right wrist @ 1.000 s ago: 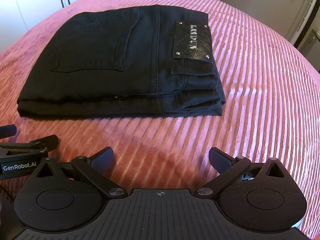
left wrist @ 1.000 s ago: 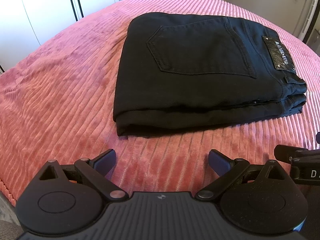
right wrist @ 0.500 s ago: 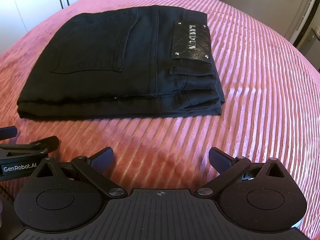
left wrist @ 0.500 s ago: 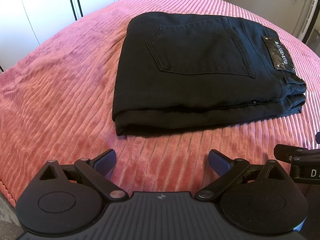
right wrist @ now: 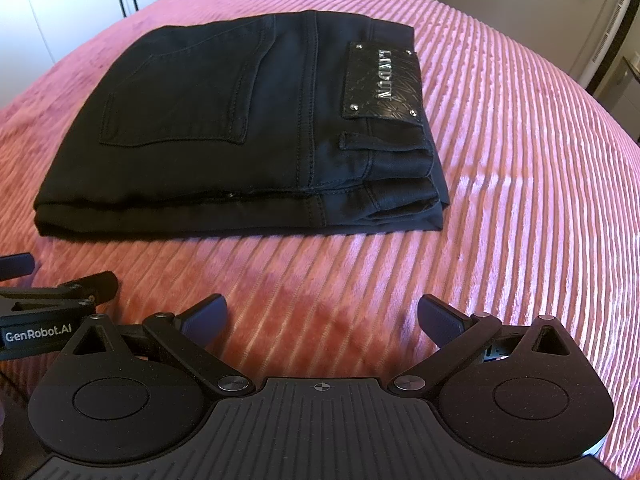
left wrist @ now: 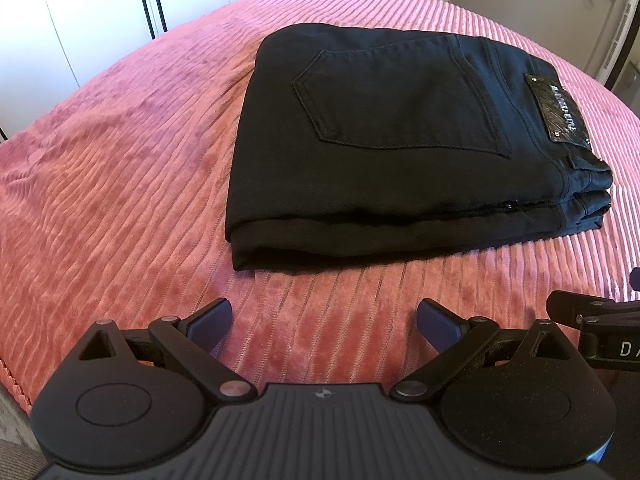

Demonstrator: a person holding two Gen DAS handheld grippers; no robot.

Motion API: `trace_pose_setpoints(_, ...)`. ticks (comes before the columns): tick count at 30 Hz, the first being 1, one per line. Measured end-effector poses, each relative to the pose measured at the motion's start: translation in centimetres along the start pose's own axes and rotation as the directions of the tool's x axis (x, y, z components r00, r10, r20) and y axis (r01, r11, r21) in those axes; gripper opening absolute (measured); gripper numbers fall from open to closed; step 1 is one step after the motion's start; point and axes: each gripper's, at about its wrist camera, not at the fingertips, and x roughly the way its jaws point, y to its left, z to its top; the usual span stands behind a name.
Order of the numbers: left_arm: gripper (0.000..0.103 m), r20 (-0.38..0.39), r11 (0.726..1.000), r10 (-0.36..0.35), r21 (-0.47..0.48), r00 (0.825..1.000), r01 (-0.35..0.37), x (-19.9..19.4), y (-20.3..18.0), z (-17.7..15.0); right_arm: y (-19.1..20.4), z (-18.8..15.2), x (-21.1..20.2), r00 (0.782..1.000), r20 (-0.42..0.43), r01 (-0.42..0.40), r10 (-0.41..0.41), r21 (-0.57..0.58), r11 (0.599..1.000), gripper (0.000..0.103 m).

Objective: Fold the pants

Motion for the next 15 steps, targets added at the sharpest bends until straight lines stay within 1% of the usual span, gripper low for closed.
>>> trace_pose_setpoints(15,0.099,0.005,1.000,-0.007,-0.006,1.000,0.007,-0.13,0.09,-0.04,-0.02,0.00,0.01,1.000,0.000,0.000,0.000,-0.001,1.000,0.103)
